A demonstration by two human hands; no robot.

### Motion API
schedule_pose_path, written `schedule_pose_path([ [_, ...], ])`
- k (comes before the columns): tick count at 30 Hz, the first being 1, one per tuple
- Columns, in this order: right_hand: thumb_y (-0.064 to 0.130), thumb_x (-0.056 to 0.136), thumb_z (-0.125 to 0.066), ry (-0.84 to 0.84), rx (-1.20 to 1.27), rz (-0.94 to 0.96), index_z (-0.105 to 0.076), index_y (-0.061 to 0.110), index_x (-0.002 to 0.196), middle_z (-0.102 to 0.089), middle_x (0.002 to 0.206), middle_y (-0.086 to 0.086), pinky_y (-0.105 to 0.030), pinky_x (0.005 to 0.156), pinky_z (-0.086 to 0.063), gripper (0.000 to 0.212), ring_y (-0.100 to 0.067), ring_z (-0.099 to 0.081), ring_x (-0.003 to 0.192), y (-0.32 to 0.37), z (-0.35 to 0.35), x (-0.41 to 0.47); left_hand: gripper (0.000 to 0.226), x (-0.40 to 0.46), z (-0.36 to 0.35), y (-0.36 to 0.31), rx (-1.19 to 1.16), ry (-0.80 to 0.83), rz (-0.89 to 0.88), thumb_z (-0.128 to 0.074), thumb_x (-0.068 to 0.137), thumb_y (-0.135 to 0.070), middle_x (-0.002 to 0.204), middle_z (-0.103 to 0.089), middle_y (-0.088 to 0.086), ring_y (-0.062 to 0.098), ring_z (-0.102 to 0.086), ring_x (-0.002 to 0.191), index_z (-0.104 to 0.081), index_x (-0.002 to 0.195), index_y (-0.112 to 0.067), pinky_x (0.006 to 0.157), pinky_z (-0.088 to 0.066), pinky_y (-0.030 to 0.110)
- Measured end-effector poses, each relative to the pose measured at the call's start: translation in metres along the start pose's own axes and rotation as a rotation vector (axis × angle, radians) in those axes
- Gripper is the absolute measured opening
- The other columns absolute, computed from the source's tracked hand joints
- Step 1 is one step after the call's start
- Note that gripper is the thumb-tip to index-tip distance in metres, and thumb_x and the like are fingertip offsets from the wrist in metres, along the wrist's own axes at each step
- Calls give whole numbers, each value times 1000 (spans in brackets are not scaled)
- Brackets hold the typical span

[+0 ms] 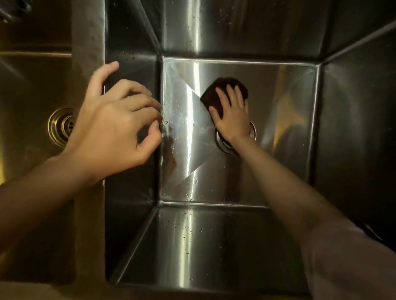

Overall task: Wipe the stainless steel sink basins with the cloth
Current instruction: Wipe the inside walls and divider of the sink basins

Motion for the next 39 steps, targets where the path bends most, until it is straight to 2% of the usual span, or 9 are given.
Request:
schedule_pose_path([
  [3,49,97,-37,62,-47,78,-29,28,149,-21,159,-3,-49,119,-10,56,-24,-9,149,2,-6,-9,33,1,1,-1,4,0,4,-47,91,-26,94,-74,3,24,-62,105,-77,88,-11,117,-18,50],
  [9,54,96,-35,159,-107,258,-28,33,149,-20,159,0,-46,120,-11,57,-20,-9,149,5,13,63,33,0,0,0,28,7,-6,-47,91,-26,93,-74,2,24,-63,104,-77,88,-11,117,-18,50],
  [11,55,96,-34,119,-87,228,-27,31,149,-21,159,-1,-47,120,-15,59,-21,-10,149,-13,19,68,35,0,0,1,37,14,-12,-46,92,-26,93,-74,2,23,-62,105,-77,87,-11,117,-17,50],
  [16,53,96,-33,-66,10,-98,-29,25,149,-24,158,-5,-48,119,-16,60,-26,-13,148,-57,15,14,34,-1,-1,1,17,1,-19,-46,93,-26,94,-74,3,24,-62,105,-76,87,-10,116,-19,52],
  [19,52,96,-35,-15,-43,-47,-29,27,149,-22,158,-4,-50,119,-13,59,-25,-12,149,-44,7,0,33,0,0,0,7,-6,-18,-47,93,-25,95,-74,4,24,-62,105,-75,87,-10,116,-18,51],
  [24,52,96,-37,81,-69,132,-29,29,149,-21,159,-2,-47,119,-11,58,-22,-10,149,-41,24,41,33,0,0,-1,15,27,-25,-46,93,-26,100,-73,3,24,-61,108,-75,93,-11,115,-19,54],
  [28,50,98,-34,21,2,-18,-26,26,150,-20,159,-4,-46,119,-15,58,-24,-10,149,-67,38,52,32,1,1,0,6,39,-16,-46,94,-26,107,-72,4,24,-60,108,-75,97,-11,115,-19,54],
  [32,48,97,-35,-117,62,-225,-30,22,149,-24,157,-9,-47,119,-16,58,-27,-13,148,-73,19,2,34,0,2,-3,12,53,-29,-46,94,-28,114,-70,5,25,-59,111,-74,102,-11,116,-18,54],
  [39,55,94,-30,9,26,-155,-28,29,149,-21,159,-4,-51,119,-14,60,-25,-11,149,-59,10,1,38,2,2,-1,21,62,-15,-45,94,-28,116,-69,6,26,-59,114,-65,122,-12,115,-18,55],
])
Point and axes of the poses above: each hand's wrist, its own x-axis towards the middle knuckle, its own z-axis out of the back of the hand, y = z × x, the point moved 3 cm from there along x, towards the middle knuckle
